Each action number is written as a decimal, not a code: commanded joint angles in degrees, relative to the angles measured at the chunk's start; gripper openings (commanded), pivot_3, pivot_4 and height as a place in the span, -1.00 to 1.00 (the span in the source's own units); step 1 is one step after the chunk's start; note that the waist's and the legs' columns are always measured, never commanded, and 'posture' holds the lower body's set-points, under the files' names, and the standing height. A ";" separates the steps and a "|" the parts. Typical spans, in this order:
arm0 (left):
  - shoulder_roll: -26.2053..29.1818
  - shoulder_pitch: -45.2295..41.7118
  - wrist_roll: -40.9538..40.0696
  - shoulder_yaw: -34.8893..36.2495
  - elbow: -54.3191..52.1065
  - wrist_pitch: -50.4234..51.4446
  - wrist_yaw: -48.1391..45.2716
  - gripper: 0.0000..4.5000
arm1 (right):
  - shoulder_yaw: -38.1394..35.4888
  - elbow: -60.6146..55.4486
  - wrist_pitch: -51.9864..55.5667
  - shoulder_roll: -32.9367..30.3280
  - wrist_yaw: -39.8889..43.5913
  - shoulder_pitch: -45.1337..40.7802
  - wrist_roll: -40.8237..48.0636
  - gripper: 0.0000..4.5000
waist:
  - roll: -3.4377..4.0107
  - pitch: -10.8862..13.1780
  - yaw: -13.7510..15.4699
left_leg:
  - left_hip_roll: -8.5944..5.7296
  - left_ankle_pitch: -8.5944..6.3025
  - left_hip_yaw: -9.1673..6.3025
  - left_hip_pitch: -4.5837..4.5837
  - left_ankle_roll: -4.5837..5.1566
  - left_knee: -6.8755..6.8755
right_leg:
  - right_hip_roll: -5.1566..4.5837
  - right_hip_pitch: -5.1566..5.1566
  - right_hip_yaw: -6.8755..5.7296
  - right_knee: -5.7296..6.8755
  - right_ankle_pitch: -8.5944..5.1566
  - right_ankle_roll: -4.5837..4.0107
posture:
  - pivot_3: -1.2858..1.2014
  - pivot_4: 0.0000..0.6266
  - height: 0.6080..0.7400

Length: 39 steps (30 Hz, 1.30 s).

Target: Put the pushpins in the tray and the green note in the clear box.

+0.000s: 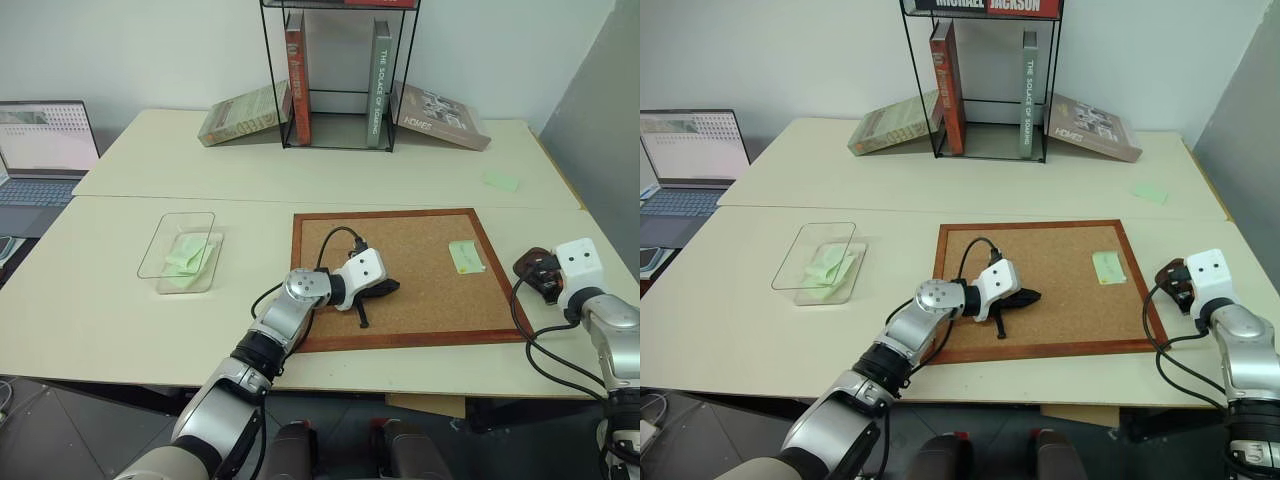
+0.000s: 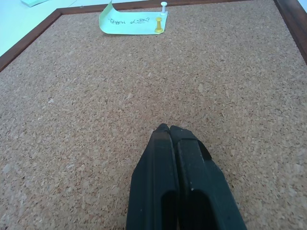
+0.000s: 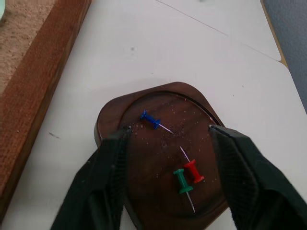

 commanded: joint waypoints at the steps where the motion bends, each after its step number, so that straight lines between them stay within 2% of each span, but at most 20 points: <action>1: 0.24 1.87 2.23 -2.52 1.85 1.01 -0.83 -1.00 | -3.71 -4.49 -0.89 0.25 -0.73 -0.96 2.30 0.47 | 0.00 0.00 0.00 | 0.00 0.00 0.00 0.00 0.00 0.00 | 0.00 0.00 0.00 0.00 0.00 0.00 | 0.03 -0.52 1.00; 5: 0.30 1.81 2.22 -2.44 2.02 0.99 -0.82 -1.00 | -6.77 -11.05 -0.30 3.16 2.05 1.27 8.70 0.47 | 0.01 -0.01 0.01 | 0.01 0.00 -0.01 -0.01 0.00 -0.01 | 0.01 -0.01 0.00 0.00 0.00 0.00 | 0.03 -0.52 1.00; 13: 0.43 1.52 2.29 -2.52 2.44 0.75 -1.09 -1.00 | -4.07 -15.83 -4.58 9.51 4.57 6.36 11.75 0.47 | 0.01 -0.09 0.02 | 0.05 0.00 -0.04 0.00 0.00 -0.02 | 0.07 0.00 -0.01 -0.02 0.00 0.00 | 0.03 -0.52 1.00; 26: 0.74 1.84 2.34 -2.36 1.67 1.30 -1.00 -1.00 | 0.00 -10.53 -5.40 12.90 4.33 4.51 11.27 0.47 | 0.08 -0.15 0.00 | 0.05 0.00 -0.04 0.00 0.00 -0.02 | 0.08 0.00 0.00 -0.02 -0.01 -0.01 | 0.03 -0.52 1.00; 30: 0.94 2.11 2.29 -2.31 1.36 1.29 -1.07 -1.00 | 0.72 -8.36 -6.21 13.30 3.93 3.09 10.90 0.17 | 0.08 -0.15 -0.01 | 0.06 0.00 -0.06 0.00 0.00 -0.02 | 0.09 0.00 0.00 -0.02 -0.01 -0.01 | 0.03 -0.52 1.00; 35: 1.08 2.37 2.31 -2.29 0.86 1.46 -1.09 -1.00 | 0.92 -7.12 -6.70 13.18 3.80 2.71 10.78 -0.32 | 0.08 -0.15 -0.02 | 0.06 0.00 -0.05 -0.01 0.00 -0.03 | 0.09 0.00 0.00 -0.03 -0.01 -0.01 | 0.03 -0.52 1.00; 36: 1.11 2.44 2.32 -2.28 0.75 1.50 -1.09 -1.00 | 0.86 -7.05 -6.75 13.12 3.75 2.81 10.75 -0.36 | 0.08 -0.15 -0.02 | 0.06 0.00 -0.05 -0.01 0.00 -0.03 | 0.10 0.00 0.00 -0.03 -0.01 -0.01 | 0.03 -0.52 1.00; 37: 1.15 2.52 2.33 -2.27 0.63 1.55 -1.11 -1.00 | 0.77 -7.07 -6.78 13.10 3.71 2.96 10.76 -0.52 | 0.08 -0.15 -0.02 | 0.06 0.00 -0.05 -0.01 0.00 -0.03 | 0.09 0.00 0.01 -0.03 -0.01 -0.01 | 0.03 -0.52 1.00; 39: 1.19 2.58 2.36 -2.29 0.52 1.63 -1.14 -1.00 | 0.54 -7.24 -6.89 13.06 3.70 3.27 10.77 -0.66 | 0.08 -0.15 -0.02 | 0.06 0.00 -0.05 -0.01 0.00 -0.03 | 0.10 0.00 0.01 -0.03 -0.01 -0.01 | 0.03 -0.52 1.00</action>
